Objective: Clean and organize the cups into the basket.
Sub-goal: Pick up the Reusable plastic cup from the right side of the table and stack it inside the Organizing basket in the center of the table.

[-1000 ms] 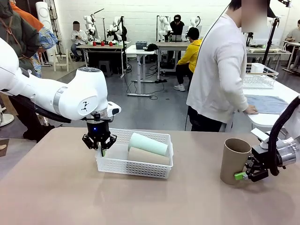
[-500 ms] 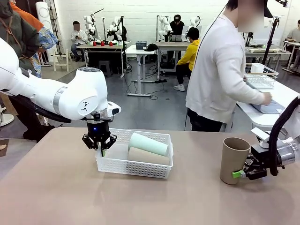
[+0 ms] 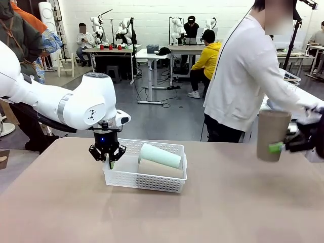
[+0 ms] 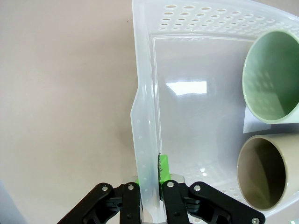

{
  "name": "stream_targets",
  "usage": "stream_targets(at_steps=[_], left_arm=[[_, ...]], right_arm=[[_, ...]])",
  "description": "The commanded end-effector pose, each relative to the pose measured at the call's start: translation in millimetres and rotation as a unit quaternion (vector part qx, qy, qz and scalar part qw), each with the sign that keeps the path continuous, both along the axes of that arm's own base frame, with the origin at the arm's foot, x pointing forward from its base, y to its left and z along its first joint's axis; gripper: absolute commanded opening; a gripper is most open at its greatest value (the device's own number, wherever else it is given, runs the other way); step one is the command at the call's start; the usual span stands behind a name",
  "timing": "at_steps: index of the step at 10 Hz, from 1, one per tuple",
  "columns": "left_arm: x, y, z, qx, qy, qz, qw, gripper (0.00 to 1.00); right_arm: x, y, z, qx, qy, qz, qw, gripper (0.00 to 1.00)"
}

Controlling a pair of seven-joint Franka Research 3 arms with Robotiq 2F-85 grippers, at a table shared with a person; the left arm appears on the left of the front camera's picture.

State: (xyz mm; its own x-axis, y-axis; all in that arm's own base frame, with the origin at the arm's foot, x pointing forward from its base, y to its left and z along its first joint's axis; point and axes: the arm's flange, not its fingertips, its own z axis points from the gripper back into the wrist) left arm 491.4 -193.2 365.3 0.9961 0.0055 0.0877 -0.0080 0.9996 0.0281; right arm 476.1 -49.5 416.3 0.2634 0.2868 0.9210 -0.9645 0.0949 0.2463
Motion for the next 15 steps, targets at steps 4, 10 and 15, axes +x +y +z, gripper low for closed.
stream_targets(at_steps=[4, 10, 15], left_arm=[[1, -1, 3, -0.001, -0.004, 0.0, 1.0, 0.0], [1, -1, 3, -0.001, -0.004, 0.0, 1.0, 0.0], [1, -1, 3, -0.001, -0.004, 0.0, 1.0, 0.0]], right_arm=[[-11, -1, 57, -0.005, -0.004, -0.017, 1.0, 0.0], [-17, 17, 80, -0.065, -0.032, 0.021, 0.997, 0.81], [61, 213, 154, -0.321, 0.023, 0.198, 0.926, 0.81]])
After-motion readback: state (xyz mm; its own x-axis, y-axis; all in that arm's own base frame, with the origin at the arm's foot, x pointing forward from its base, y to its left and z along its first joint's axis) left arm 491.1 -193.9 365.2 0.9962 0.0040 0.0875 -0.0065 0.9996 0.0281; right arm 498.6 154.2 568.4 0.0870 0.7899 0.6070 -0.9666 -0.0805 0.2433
